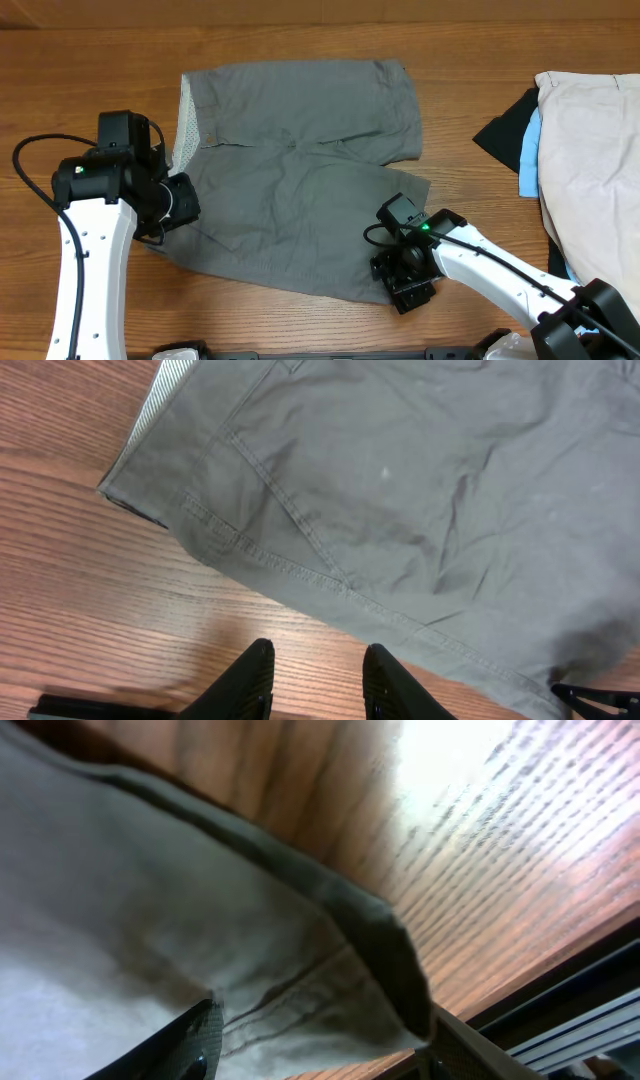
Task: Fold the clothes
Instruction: 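Pinch the bottom leg corners with both grippers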
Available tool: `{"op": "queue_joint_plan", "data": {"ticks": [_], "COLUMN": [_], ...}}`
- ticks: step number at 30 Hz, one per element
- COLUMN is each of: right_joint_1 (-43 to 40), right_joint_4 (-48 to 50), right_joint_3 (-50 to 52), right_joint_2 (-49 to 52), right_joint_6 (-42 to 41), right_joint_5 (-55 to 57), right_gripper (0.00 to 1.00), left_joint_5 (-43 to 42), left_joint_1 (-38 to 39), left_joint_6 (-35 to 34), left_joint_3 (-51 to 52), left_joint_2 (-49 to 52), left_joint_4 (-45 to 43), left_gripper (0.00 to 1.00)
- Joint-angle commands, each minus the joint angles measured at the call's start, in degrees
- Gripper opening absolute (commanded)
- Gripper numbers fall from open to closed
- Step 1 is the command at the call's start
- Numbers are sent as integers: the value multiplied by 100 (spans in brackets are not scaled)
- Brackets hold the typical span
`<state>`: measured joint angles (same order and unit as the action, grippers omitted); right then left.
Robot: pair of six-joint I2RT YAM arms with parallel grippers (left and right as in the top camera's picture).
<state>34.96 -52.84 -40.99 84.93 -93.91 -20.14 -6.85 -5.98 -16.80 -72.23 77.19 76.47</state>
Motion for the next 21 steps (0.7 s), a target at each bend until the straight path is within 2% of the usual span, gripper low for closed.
{"op": "queue_joint_plan", "data": {"ticks": [1, 4, 8, 11, 21], "right_joint_1": [2, 2, 2, 2, 2], "right_joint_4": [13, 15, 138, 136, 94], "right_joint_3": [129, 131, 131, 131, 236], "right_joint_2": [24, 24, 24, 24, 24], "right_joint_6": [-94, -94, -87, -85, -85], "right_joint_5": [-140, -133, -94, -94, -205], "right_gripper": [65, 64, 56, 45, 44], "left_joint_5": [-2, -2, -2, -2, -2], "left_joint_1": [39, 39, 39, 39, 39], "left_joint_6": [-9, -9, -9, -9, -9], "left_joint_3": [59, 83, 94, 94, 98], "left_joint_2": [46, 46, 46, 46, 46], "left_joint_4": [-26, -31, -35, -35, -35], "left_gripper": [33, 33, 33, 34, 35]}}
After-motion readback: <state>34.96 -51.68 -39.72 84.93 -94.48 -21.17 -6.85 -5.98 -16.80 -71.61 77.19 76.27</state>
